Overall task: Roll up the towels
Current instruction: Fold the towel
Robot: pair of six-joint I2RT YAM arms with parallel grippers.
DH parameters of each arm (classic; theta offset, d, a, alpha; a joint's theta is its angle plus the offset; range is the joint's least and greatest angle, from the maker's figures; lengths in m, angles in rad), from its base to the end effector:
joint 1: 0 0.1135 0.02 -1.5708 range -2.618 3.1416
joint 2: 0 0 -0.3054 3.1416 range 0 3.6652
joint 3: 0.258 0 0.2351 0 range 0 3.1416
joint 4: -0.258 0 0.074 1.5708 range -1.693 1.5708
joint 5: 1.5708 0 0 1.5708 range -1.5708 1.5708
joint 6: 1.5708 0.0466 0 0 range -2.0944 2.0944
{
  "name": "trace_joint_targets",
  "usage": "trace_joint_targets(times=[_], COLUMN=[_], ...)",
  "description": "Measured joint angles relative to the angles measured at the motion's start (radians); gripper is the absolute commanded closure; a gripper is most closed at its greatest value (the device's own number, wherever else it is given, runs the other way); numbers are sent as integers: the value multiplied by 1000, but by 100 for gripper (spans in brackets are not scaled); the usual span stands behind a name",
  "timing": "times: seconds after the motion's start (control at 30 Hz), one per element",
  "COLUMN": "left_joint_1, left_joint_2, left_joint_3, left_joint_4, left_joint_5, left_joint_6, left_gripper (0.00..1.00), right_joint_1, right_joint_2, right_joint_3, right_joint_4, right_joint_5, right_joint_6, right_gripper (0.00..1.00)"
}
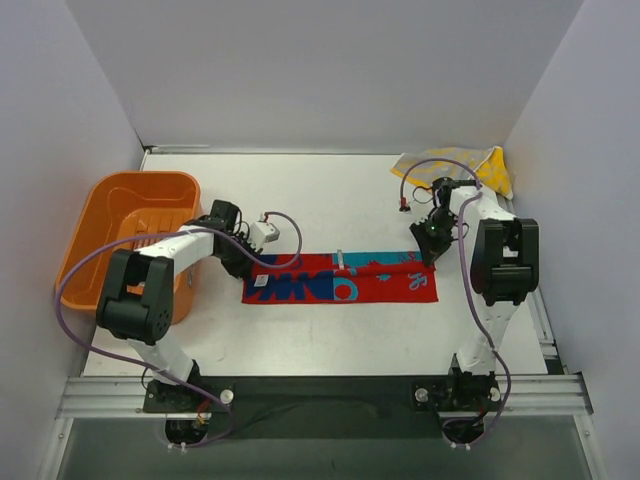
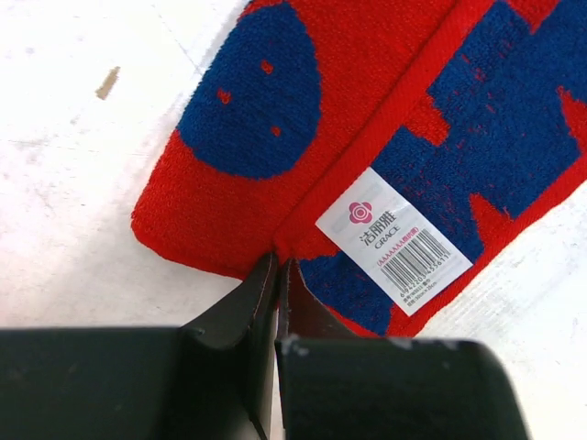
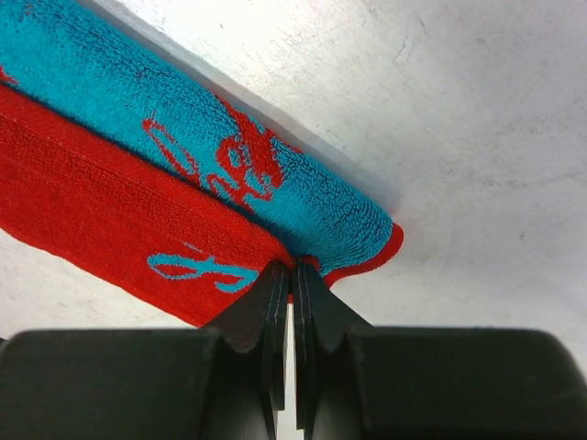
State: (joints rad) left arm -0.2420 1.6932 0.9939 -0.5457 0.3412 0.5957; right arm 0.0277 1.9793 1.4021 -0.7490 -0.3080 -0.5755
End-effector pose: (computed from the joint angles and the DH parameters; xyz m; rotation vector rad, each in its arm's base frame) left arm 0.2949 -0.0889 0.2045 1.1843 2.4695 -0.3851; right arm 0.3927 0.0250 0.2051 -0.8848 2.6638 0.3261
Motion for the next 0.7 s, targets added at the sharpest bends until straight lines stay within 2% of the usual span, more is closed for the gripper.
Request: trace_joint_targets(times=[0.4,0.7], left_joint_1=[55,55], left_joint_2=[28,-94], left_joint_3=[141,110], left_joint_4=[-8,-92], left_joint_5=[2,38], left_joint_6=[-32,21], left_gripper=[100,100], right_joint_1=[0,0], right_joint_2=[-9,-172], right_joint_3=[77,-64], right_joint_4=[-7,-28], right_joint_5=[4,4], right_joint_6=[9,-4], right_gripper=[100,100])
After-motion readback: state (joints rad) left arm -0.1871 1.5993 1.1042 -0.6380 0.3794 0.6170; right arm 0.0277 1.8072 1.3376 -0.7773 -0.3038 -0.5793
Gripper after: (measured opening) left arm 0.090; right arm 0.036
